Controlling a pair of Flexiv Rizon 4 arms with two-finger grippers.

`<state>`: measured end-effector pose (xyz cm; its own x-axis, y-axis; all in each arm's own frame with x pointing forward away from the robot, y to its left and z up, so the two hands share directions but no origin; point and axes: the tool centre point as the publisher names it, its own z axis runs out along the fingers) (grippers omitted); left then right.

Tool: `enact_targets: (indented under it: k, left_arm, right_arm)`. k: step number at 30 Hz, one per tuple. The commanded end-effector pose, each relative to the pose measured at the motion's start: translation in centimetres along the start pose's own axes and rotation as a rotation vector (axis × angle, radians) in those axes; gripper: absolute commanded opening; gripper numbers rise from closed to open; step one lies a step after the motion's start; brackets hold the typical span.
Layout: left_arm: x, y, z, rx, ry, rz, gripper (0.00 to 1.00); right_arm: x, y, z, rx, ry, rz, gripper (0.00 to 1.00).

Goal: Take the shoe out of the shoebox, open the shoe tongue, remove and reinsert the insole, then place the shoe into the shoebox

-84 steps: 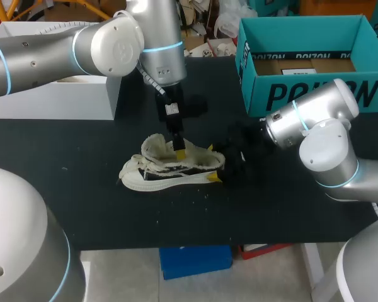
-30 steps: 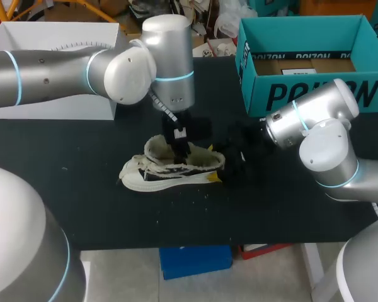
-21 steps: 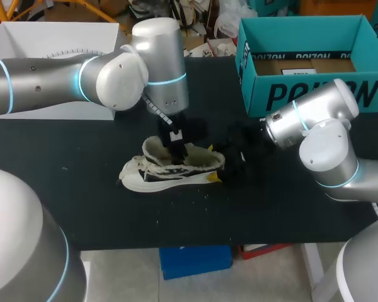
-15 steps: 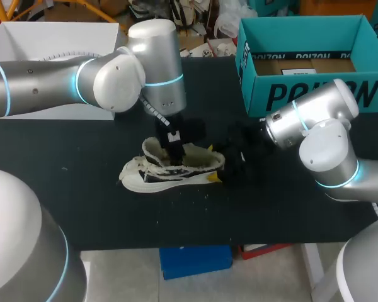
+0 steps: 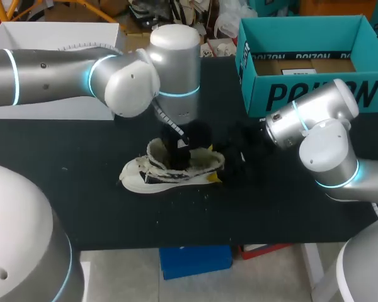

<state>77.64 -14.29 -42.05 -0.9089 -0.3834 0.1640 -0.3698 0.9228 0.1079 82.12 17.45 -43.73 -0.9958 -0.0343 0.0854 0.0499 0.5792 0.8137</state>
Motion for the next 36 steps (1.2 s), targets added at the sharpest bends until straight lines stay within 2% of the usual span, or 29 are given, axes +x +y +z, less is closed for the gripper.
enact_targets:
  k: [1, 6, 15, 22, 29, 36]
  left_arm:
    - [0.8, 0.0, 2.1, -0.043, -0.148, -0.058, 0.3]
    - [-0.1, 0.4, 3.0, -0.09, -0.284, -0.122, 0.33]
    - [-2.6, 1.4, 4.0, -0.113, -0.443, -0.163, 0.34]
    - [-3.7, 1.8, 4.5, -0.096, -0.542, -0.153, 0.32]
    - [-4.0, 1.8, 4.3, -0.074, -0.65, -0.135, 0.31]
    - [-4.6, 2.3, 4.0, -0.026, -0.697, -0.13, 0.28]
  right_arm:
    - [-0.3, -0.3, 0.2, 0.003, -0.002, 0.003, 0.0]
    - [-0.3, -0.3, 0.2, 0.003, -0.002, 0.003, 0.0]
    - [-0.3, -0.3, 0.2, 0.003, -0.002, 0.003, 0.0]
    - [-0.3, -0.3, 0.2, 0.003, -0.002, 0.003, 0.0]
    - [-0.3, -0.3, 0.2, 0.003, -0.002, 0.003, 0.0]
    - [-0.3, -0.3, 0.2, 0.003, -0.002, 0.003, 0.0]
